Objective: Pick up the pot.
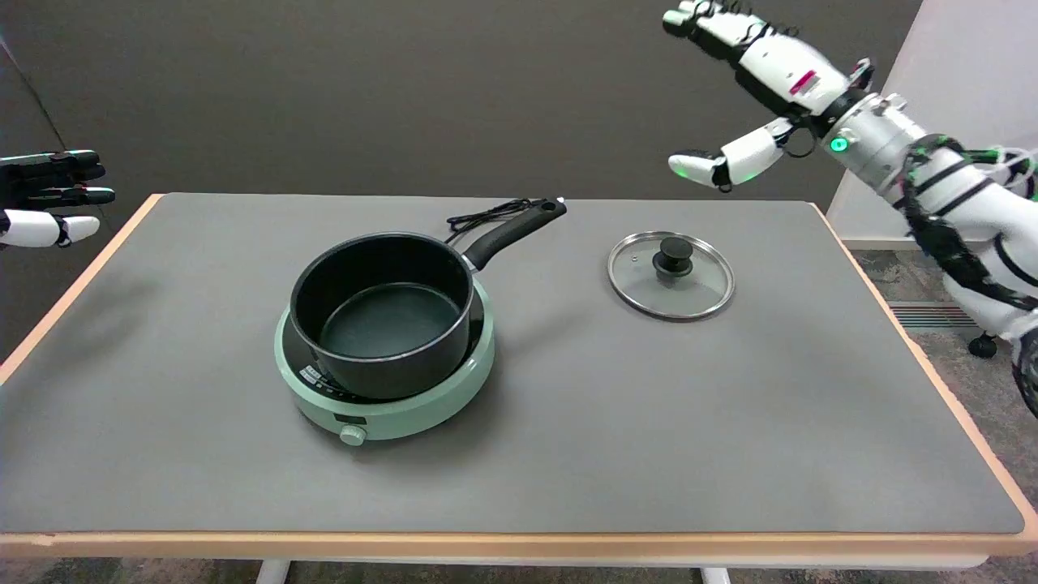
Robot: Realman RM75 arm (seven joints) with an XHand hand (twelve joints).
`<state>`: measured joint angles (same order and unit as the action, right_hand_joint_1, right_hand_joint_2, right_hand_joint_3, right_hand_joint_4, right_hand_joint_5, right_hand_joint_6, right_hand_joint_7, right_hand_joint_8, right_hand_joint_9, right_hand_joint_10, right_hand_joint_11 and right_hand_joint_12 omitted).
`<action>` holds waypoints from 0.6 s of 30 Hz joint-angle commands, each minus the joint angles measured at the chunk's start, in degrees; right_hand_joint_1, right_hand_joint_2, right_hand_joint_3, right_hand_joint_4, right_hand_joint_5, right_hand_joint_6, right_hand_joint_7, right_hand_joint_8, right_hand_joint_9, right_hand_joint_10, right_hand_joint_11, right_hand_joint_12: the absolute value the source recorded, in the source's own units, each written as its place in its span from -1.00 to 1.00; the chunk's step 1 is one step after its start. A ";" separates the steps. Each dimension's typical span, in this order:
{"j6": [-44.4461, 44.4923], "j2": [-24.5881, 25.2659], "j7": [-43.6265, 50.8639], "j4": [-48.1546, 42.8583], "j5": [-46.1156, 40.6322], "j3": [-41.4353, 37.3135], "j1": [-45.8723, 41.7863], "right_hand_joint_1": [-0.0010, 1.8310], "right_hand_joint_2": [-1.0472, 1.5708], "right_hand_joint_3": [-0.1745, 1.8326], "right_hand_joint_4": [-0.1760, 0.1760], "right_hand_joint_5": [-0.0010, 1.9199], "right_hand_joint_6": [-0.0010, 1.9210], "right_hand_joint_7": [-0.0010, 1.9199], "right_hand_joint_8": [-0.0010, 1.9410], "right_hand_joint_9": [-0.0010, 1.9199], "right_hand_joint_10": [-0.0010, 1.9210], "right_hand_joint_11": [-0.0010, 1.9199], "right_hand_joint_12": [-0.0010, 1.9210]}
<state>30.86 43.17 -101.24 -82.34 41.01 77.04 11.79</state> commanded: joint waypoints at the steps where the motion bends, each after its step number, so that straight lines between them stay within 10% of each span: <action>1: 2.38 5.70 12.88 -20.25 -4.20 -15.87 -13.18 -0.17 0.07 0.00 -0.30 -0.91 -0.83 -1.00 -0.88 -1.00 -1.00 -1.00 -0.65; 18: -1.24 8.66 14.57 -24.36 3.37 -11.01 -10.37 -0.17 0.07 0.01 -0.22 -0.90 -0.81 -0.98 -0.88 -1.00 -0.99 -1.00 -0.65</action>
<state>31.51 49.15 -90.58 -100.25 40.81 65.56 1.79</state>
